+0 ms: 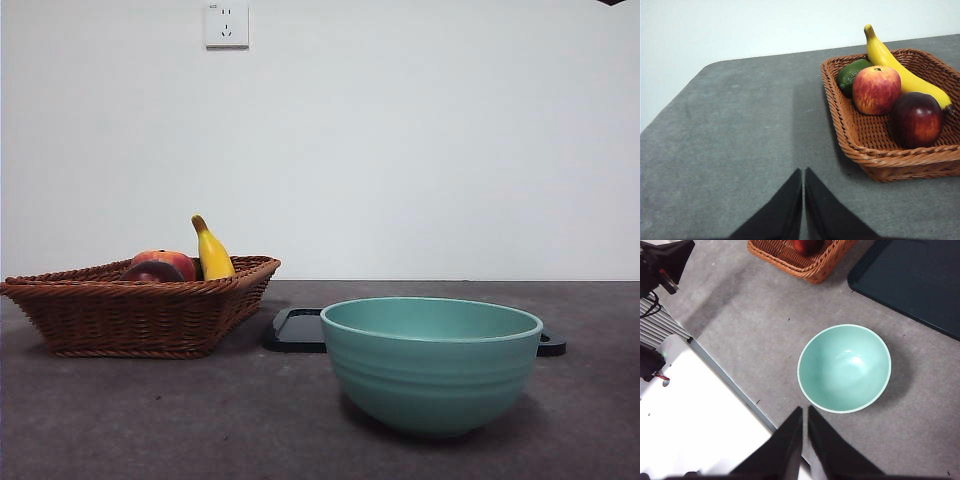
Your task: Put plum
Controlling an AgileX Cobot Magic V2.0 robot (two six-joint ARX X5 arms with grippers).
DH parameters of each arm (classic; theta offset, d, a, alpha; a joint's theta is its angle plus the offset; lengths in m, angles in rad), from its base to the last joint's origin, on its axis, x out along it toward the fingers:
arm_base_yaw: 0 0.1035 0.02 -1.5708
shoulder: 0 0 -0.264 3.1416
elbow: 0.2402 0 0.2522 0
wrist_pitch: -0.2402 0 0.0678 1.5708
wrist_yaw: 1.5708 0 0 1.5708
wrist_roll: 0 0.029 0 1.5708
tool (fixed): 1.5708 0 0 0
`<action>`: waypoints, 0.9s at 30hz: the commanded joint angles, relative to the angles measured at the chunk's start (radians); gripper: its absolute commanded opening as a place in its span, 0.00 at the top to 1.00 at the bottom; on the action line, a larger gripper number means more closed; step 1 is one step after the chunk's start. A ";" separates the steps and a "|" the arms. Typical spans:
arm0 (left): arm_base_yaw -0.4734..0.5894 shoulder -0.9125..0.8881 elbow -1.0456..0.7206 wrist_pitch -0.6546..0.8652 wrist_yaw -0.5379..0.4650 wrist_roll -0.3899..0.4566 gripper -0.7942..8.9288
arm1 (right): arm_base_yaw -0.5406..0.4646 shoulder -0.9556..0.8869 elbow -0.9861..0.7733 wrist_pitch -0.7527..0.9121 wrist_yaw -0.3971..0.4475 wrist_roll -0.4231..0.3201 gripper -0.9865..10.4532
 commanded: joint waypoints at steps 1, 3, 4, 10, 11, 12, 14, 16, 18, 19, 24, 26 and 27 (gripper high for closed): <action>0.002 -0.002 -0.021 -0.006 -0.003 -0.002 0.91 | 0.006 0.004 0.018 0.006 0.000 -0.009 0.91; 0.002 -0.002 -0.021 -0.006 -0.003 -0.003 0.91 | 0.006 0.004 0.018 0.006 0.000 -0.009 0.91; 0.002 -0.002 -0.021 -0.006 -0.003 -0.002 0.91 | 0.006 0.004 0.018 0.006 -0.001 -0.009 0.91; 0.002 -0.002 -0.021 -0.006 -0.003 -0.003 0.91 | -0.023 -0.020 0.014 0.086 0.100 -0.156 0.91; 0.002 -0.002 -0.021 -0.006 -0.003 -0.003 0.91 | -0.039 -0.027 0.008 0.121 0.110 -0.171 0.91; 0.002 -0.002 -0.021 -0.006 -0.003 -0.003 0.91 | -0.061 -0.037 0.000 0.159 0.112 -0.185 0.91; 0.002 -0.002 -0.021 -0.006 -0.003 -0.002 0.91 | -0.130 -0.069 -0.032 0.247 0.112 -0.203 0.91; 0.002 -0.002 -0.021 -0.006 -0.003 -0.002 0.91 | -0.211 -0.107 -0.077 0.325 0.112 -0.208 0.91; 0.002 -0.002 -0.021 -0.006 -0.003 -0.003 0.91 | -0.293 -0.146 -0.130 0.402 0.112 -0.210 0.91; 0.002 -0.002 -0.021 -0.006 -0.003 -0.003 0.91 | -0.344 -0.173 -0.172 0.453 0.112 -0.211 0.91; 0.002 -0.002 -0.021 -0.006 -0.003 -0.002 0.91 | -0.527 -0.336 -0.412 0.686 0.112 -0.211 0.91; 0.002 -0.002 -0.021 -0.006 -0.003 -0.003 0.91 | -0.558 -0.391 -0.488 0.750 0.114 -0.213 0.91; 0.002 -0.002 -0.021 -0.006 -0.003 -0.003 0.91 | -0.568 -0.415 -0.518 0.771 0.114 -0.216 0.91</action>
